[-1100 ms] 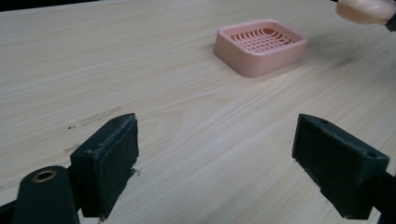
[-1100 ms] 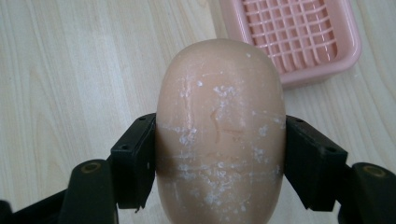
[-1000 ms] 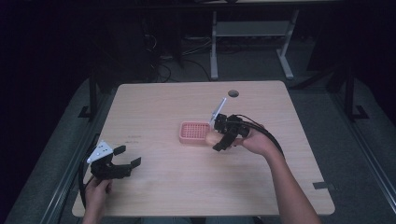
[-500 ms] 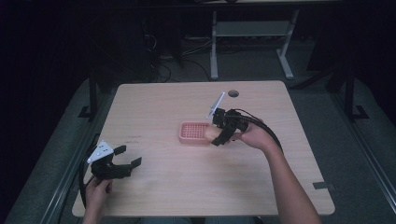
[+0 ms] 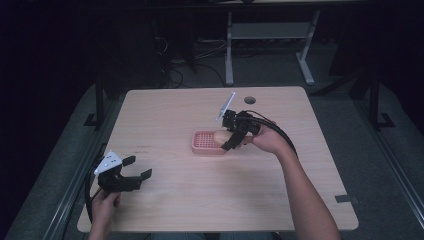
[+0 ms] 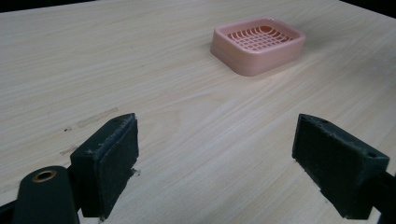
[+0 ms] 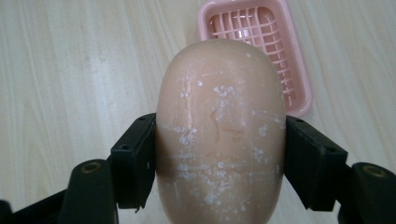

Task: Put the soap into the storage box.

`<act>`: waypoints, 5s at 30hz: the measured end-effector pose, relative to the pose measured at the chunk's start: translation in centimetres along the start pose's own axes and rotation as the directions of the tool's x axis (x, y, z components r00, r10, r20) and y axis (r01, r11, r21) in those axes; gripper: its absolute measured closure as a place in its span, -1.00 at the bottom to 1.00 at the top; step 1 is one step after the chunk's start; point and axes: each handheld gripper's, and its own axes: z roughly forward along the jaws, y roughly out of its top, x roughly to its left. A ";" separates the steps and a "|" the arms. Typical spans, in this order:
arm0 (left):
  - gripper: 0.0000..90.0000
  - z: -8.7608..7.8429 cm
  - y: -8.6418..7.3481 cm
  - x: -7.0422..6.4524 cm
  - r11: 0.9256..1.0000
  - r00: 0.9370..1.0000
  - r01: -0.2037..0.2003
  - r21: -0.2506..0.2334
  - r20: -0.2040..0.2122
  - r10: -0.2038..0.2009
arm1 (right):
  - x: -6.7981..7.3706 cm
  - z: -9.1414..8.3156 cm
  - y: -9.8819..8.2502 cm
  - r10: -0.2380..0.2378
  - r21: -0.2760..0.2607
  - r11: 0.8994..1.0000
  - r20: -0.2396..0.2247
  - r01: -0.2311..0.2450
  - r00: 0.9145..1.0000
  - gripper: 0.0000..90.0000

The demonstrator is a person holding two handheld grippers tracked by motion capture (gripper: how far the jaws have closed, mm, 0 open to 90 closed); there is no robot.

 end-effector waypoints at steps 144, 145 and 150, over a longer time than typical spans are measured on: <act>-0.68 0.0 0.1 -0.1 1.000 1.000 0.003 0.001 -0.002 -0.003 | -3.0 3.2 -0.9 0.123 -0.001 0.992 -0.035 -0.123 0.992 -0.45; -0.68 0.0 0.1 -0.1 1.000 1.000 0.003 0.001 -0.002 -0.003 | -2.9 3.0 -1.1 0.126 -0.002 0.992 -0.036 -0.126 0.991 -0.45; -0.68 -0.1 0.1 0.0 1.000 1.000 0.000 0.001 -0.002 0.000 | -2.8 2.4 -1.6 0.131 -0.022 0.991 -0.030 -0.131 0.991 -0.45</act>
